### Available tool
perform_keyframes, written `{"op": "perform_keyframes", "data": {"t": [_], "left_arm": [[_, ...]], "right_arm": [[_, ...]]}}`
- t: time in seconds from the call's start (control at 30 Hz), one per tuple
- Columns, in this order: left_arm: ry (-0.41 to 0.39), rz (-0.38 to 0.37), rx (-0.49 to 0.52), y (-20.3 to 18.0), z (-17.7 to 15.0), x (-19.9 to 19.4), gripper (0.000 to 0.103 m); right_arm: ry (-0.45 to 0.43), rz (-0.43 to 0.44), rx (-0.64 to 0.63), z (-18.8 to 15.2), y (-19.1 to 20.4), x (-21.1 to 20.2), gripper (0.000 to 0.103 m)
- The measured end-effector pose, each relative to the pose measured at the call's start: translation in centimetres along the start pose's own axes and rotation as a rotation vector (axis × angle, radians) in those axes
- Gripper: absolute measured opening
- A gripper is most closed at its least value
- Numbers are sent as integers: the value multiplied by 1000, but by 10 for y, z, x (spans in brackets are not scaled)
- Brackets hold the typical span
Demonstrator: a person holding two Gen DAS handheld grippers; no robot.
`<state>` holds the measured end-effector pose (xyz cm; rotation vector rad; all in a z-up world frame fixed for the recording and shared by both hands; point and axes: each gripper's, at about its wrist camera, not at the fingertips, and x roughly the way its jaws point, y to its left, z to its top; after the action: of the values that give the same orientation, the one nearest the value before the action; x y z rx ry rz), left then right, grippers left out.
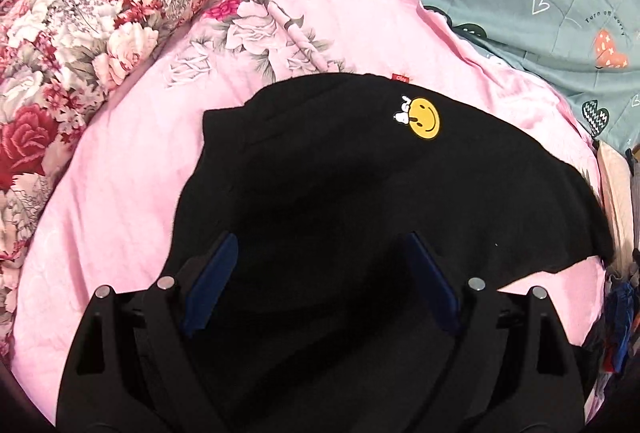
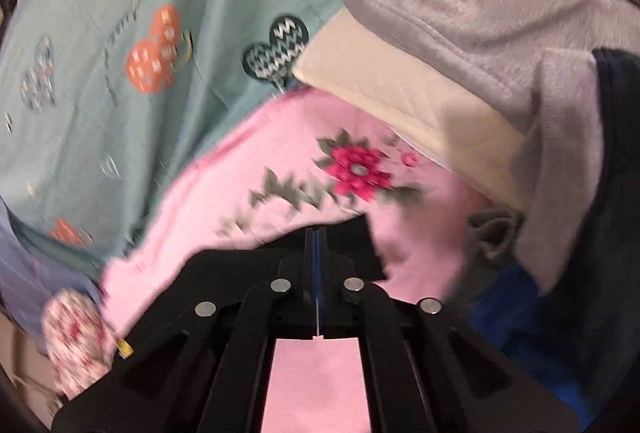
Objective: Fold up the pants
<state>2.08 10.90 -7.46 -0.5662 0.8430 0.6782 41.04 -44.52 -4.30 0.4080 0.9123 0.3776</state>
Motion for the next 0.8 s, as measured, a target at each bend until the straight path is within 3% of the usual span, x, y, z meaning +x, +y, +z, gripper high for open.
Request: {"op": "perform_keyframes", "data": {"t": [0.03, 0.13, 0.23, 0.33, 0.57, 0.6, 0.67, 0.7, 0.8], "left_arm": [[-6, 0, 3, 0, -1, -5, 87], [-18, 2, 0, 2, -2, -17, 87], [-29, 8, 3, 5, -6, -28, 87], [-34, 23, 17, 7, -7, -35, 87], [-27, 44, 21, 4, -3, -27, 88], [-20, 41, 22, 3, -3, -24, 88], [-13, 39, 26, -1, -4, -20, 88], [-11, 35, 31, -4, -4, -19, 88], [-15, 20, 33, -7, -6, -23, 88]], "right_arm": [[20, 18, -9, -5, -3, -1, 6], [89, 85, 47, -19, -6, 5, 67], [132, 166, 155, -32, -11, 23, 68], [171, 149, 238, -38, -15, 45, 68], [137, -17, 57, -36, 7, 80, 66], [133, -42, 26, -36, 10, 81, 62], [132, -75, -16, -32, 10, 82, 32], [140, -45, -2, -29, 5, 80, 24], [97, -40, -4, -20, -3, 64, 21]]}}
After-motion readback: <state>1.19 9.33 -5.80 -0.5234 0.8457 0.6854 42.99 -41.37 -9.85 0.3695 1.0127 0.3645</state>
